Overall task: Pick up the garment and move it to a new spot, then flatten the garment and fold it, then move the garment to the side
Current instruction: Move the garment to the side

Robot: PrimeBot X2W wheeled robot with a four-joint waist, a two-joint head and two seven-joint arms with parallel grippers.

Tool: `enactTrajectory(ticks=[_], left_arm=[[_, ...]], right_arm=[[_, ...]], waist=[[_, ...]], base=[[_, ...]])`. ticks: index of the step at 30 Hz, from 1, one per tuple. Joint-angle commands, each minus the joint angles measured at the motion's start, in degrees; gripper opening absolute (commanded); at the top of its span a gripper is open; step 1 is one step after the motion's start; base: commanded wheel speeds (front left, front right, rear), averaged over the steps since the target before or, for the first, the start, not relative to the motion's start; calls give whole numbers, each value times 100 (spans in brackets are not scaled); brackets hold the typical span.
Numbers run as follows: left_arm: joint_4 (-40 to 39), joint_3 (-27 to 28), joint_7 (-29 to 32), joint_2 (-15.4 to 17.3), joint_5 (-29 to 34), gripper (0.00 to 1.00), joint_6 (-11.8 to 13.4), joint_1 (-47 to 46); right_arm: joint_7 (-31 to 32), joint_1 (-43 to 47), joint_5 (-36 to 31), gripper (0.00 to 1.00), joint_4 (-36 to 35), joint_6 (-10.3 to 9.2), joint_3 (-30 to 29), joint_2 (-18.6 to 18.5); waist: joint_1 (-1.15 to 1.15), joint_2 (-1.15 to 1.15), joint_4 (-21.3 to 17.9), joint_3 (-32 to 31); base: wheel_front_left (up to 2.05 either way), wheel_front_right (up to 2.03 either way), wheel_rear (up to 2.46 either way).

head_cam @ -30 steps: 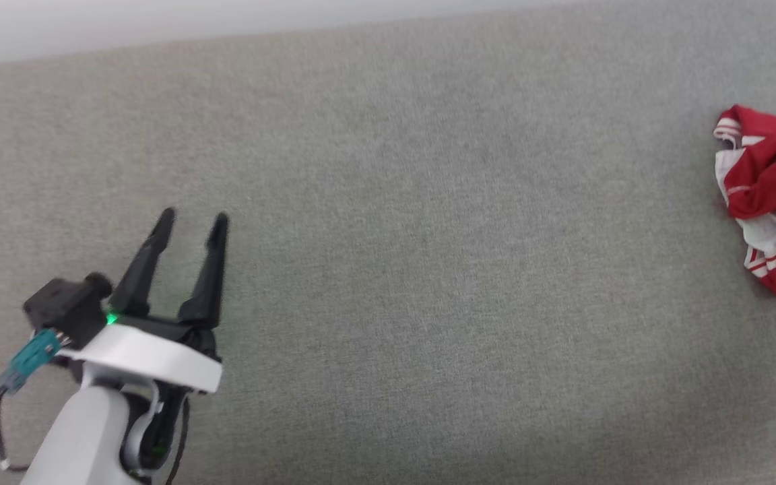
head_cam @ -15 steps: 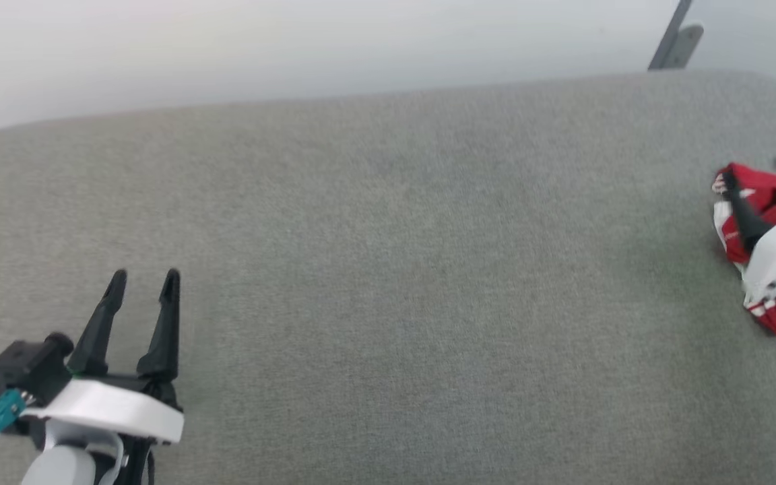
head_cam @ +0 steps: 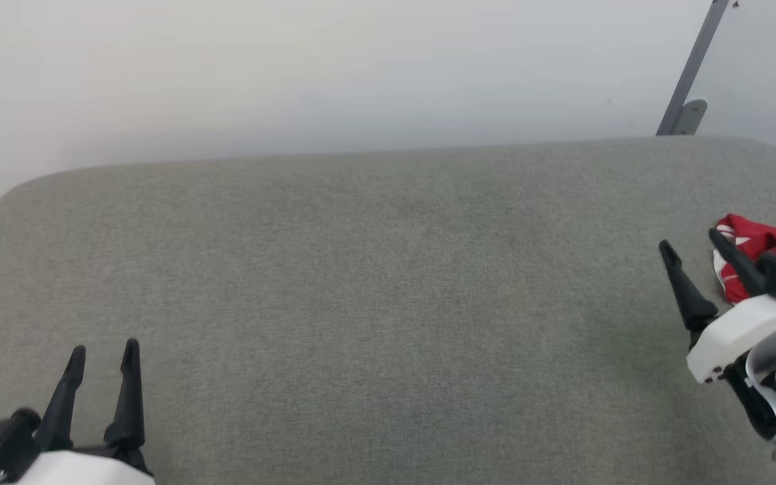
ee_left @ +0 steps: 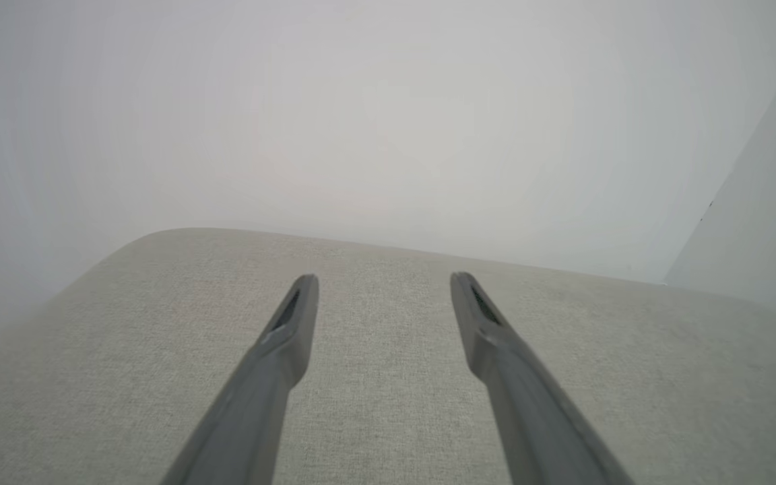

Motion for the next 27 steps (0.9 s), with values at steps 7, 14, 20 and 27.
enactTrajectory(ticks=[7,14,20,27], left_arm=[[-152,235,-29,-107,176,100,-13,417],[-258,417,-29,-179,235,100,-14,683],[-324,513,-29,-245,298,100,-14,831],[-313,522,-29,-242,358,100,-14,937]], right_arm=[[-34,989,-473,100,-992,-4,-860,324],[-36,1918,-933,100,-1789,-3,-1719,752],[-35,2595,-1189,100,-2402,-3,-2291,1150],[-36,3029,-1302,100,-2754,-3,-2461,1406]], waist=[[0,0,139,-190],[0,0,188,-287],[0,0,203,-337],[0,0,183,-365]], base=[[0,0,0],[0,0,0],[0,0,0],[0,0,0]])
